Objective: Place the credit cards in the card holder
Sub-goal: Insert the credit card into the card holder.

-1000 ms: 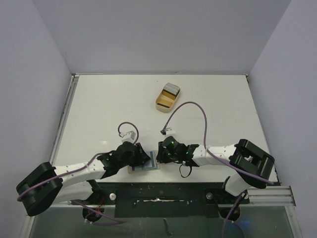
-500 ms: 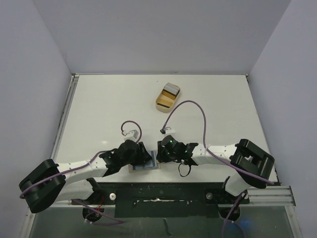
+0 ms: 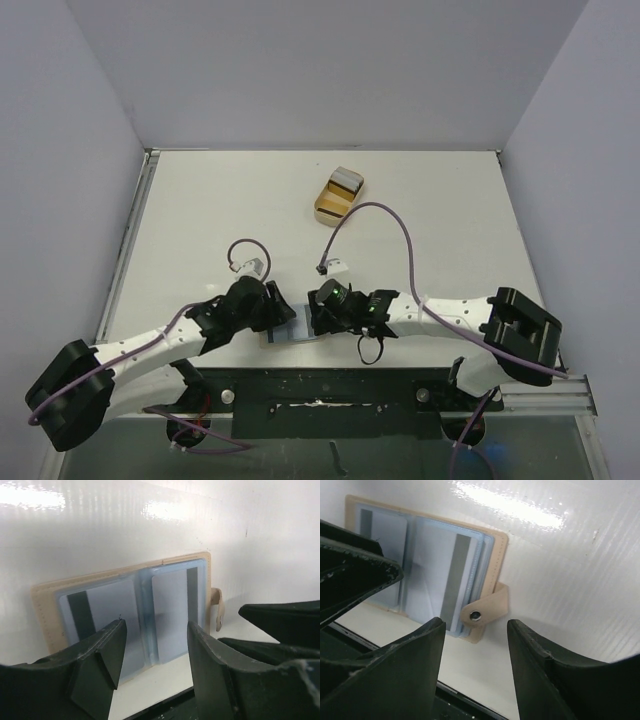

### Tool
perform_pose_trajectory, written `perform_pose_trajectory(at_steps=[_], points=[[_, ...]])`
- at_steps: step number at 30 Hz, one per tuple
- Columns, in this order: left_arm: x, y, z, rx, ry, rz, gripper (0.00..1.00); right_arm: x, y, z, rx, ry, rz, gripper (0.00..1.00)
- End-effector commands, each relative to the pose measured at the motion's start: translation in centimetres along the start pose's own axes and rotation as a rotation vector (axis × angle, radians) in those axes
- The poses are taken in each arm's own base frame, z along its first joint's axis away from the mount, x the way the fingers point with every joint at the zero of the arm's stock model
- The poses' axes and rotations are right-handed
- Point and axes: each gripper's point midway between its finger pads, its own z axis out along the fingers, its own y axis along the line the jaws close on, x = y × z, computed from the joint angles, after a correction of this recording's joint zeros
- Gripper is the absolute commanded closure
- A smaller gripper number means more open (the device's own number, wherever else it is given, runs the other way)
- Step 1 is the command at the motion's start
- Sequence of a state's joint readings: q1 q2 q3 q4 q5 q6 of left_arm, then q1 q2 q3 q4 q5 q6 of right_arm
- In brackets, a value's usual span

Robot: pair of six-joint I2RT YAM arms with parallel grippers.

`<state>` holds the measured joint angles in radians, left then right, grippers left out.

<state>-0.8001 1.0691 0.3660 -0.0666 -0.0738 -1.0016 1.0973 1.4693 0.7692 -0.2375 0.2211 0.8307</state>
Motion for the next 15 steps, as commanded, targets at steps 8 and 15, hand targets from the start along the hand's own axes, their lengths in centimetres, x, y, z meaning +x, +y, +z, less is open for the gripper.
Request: perform_pose_trajectory(at_steps=[8,15], points=[[-1.9,2.2,-2.9,-0.072,-0.042,-0.1,0.47,-1.5,1.5,0.3,0.056,-0.053,-0.102,0.41],[-1.9,4.7,-3.3,-0.121,-0.05,-0.166,0.43,-1.5,0.7,1.0,0.129,-0.035,-0.139,0.43]])
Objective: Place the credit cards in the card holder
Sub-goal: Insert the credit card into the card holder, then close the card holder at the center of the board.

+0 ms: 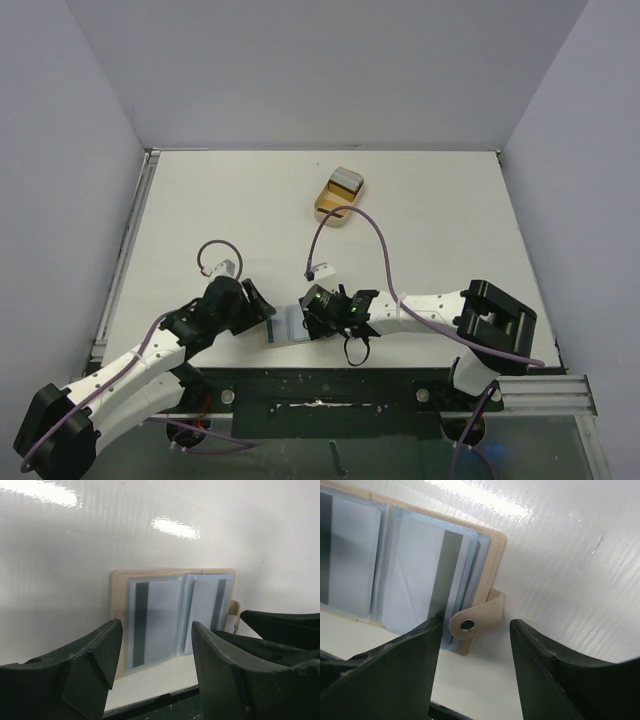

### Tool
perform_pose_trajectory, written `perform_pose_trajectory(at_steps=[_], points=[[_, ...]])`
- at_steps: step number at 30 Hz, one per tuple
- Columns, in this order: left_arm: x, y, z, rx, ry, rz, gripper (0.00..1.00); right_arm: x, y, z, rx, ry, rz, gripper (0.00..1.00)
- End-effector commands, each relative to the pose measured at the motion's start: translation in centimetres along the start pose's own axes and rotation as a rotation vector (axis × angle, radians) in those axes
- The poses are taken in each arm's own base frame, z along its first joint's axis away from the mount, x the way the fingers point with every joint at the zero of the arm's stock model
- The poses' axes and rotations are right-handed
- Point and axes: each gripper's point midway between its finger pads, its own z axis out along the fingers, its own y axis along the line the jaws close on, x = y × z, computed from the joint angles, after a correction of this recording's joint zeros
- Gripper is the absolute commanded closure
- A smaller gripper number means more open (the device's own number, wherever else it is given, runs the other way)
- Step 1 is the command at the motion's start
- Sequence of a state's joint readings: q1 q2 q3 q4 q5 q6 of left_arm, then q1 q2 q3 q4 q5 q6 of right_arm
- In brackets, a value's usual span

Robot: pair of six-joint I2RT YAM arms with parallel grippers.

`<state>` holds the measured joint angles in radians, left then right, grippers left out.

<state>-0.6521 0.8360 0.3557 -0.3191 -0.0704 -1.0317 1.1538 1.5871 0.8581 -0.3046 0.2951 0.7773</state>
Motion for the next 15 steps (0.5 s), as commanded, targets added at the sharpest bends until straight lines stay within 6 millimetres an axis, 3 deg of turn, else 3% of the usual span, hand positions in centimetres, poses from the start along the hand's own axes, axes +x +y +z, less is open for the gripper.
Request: perform_pose_trajectory(at_steps=[1,8,15], points=[[0.4,1.6,0.0,-0.044,0.019,-0.036,0.43,-2.4,-0.2,-0.6,0.066,-0.068,-0.009,0.46],[0.5,2.6,0.3,-0.09,0.019,-0.04,0.41,-2.6,-1.0,-1.2,0.075,-0.103,0.008,0.66],[0.9,2.8,0.7,-0.083,0.034,-0.054,0.41,-3.2,-0.8,-1.3,0.069,-0.128,0.004,0.75]])
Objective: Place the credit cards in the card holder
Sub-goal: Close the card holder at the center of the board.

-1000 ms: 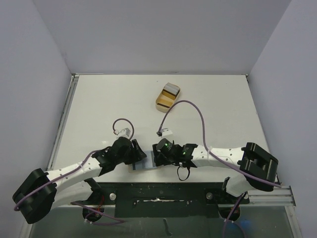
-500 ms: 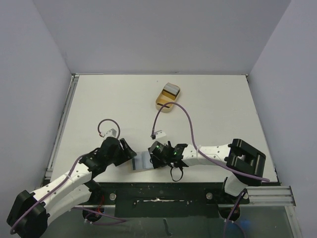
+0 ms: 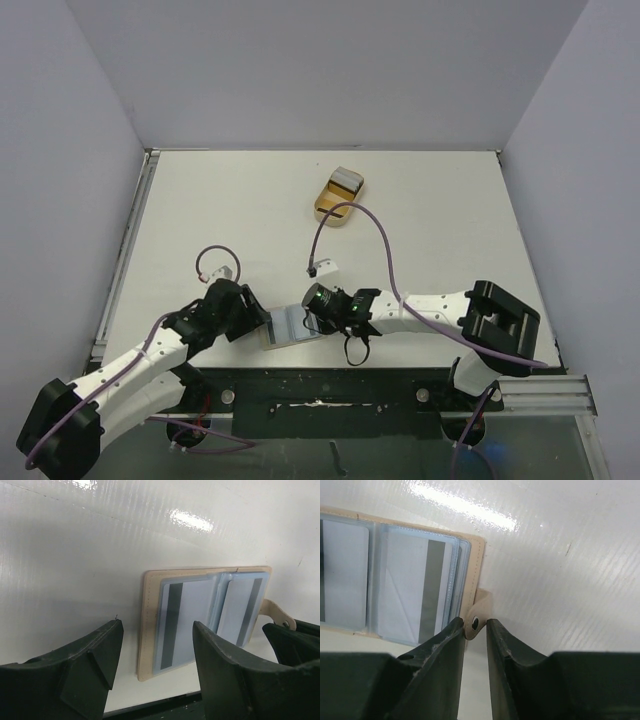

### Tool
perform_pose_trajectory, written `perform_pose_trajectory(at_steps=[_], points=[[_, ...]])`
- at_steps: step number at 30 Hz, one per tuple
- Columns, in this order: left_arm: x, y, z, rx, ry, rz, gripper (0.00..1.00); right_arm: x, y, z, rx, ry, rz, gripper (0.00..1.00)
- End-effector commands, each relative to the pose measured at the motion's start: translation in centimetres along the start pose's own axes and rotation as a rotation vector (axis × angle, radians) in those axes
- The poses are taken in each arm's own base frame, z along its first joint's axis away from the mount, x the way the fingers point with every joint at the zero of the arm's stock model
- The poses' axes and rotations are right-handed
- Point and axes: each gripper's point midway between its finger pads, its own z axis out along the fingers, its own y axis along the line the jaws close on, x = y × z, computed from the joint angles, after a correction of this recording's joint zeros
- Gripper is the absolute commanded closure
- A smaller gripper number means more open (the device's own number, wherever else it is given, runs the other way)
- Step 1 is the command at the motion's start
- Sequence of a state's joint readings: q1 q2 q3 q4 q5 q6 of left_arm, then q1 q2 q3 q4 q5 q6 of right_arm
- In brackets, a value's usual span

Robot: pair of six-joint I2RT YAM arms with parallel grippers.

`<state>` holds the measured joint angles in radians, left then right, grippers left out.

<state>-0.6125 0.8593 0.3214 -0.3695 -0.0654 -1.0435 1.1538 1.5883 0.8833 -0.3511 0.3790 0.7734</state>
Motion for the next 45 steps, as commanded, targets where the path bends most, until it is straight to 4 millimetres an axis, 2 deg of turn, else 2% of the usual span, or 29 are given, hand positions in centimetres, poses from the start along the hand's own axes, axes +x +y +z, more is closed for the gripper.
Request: perform_pose_trajectory(at_steps=[1,5,11,16,28,35,45], points=[[-0.1,-0.4,0.3,0.025,0.001,-0.021,0.41,-2.4,0.3,-1.1,-0.006,-0.096,0.019,0.77],[0.2,-0.9,0.4,0.063,0.011,-0.031,0.41,-2.7,0.1,-1.1,-0.001,-0.111,0.022,0.86],[0.5,-1.9,0.4,0.119,0.031,-0.049,0.41,-1.8,-0.1,-0.4,-0.006,-0.103,0.037,0.98],[0.3,-3.7,-0.2,0.202,0.03,-0.057,0.42,-1.1,-0.1,0.1,-0.012,-0.091,0.051,0.99],[-0.2,-10.1,-3.4,0.544,0.057,-0.114,0.49,-0.5,-0.4,0.3,-0.019,-0.096,0.076,0.99],[0.2,-11.7,-3.5,0.617,0.084,-0.102,0.52,-0.8,-0.8,0.1,-0.006,-0.114,0.088,0.99],[1.2,-13.4,-2.1,0.604,0.115,-0.025,0.51,-1.3,-2.3,-0.7,0.006,-0.158,0.133,0.94]])
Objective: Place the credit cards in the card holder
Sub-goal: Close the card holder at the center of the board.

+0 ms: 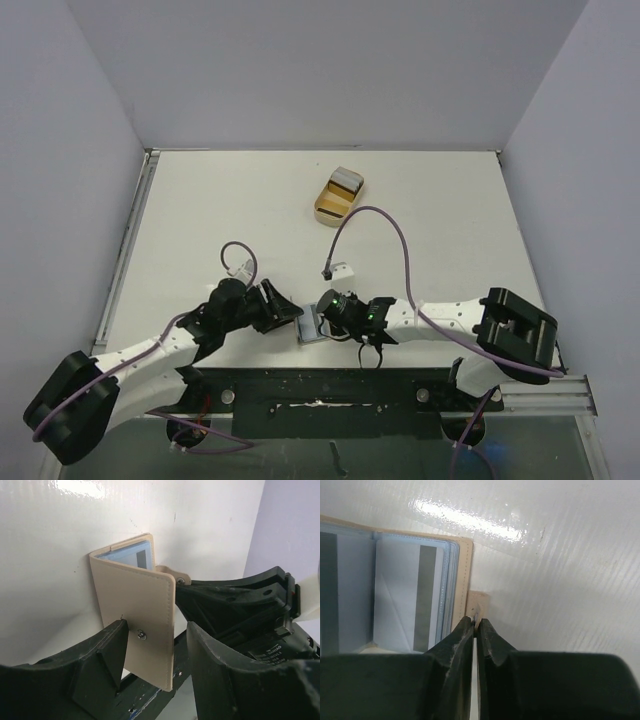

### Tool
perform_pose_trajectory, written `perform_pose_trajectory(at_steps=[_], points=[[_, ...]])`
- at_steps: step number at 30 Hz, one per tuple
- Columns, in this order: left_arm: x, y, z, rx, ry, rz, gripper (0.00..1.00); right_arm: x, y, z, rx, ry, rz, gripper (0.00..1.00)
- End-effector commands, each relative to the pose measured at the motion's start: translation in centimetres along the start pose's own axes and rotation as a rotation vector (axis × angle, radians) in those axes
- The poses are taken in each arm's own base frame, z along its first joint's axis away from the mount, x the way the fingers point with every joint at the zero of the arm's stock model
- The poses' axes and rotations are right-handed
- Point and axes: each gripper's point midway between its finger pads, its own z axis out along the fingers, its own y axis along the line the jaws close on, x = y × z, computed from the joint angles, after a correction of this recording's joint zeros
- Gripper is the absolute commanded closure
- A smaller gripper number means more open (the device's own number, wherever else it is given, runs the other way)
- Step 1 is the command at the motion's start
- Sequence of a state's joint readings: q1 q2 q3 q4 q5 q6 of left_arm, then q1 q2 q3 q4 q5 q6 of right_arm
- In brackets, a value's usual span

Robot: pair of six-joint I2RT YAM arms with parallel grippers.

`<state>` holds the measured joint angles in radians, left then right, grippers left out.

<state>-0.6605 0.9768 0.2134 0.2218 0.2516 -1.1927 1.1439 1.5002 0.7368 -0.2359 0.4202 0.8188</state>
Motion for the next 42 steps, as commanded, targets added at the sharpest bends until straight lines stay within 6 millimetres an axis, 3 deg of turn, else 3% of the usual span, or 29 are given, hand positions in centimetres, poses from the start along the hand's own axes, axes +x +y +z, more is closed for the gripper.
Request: perform_pose_trajectory(at_steps=[1,23,31,42], points=[[-0.9,-4.3,0.7,0.116,-0.016,0.075,0.5,-2.2,-0.3,-0.6,-0.002,-0.092,0.059,0.94],[-0.4,-3.0,3.1,0.016,0.022,0.146,0.49,-2.9,-0.4,-1.0,-0.031,-0.12,0.076,0.96],[-0.5,-1.2,3.7,-0.069,0.024,0.157,0.66,-3.2,-0.3,-1.4,-0.039,-0.127,0.081,0.96],[0.2,2.3,4.7,-0.229,0.069,0.18,0.69,-4.3,0.6,-1.9,-0.065,-0.135,0.077,0.94]])
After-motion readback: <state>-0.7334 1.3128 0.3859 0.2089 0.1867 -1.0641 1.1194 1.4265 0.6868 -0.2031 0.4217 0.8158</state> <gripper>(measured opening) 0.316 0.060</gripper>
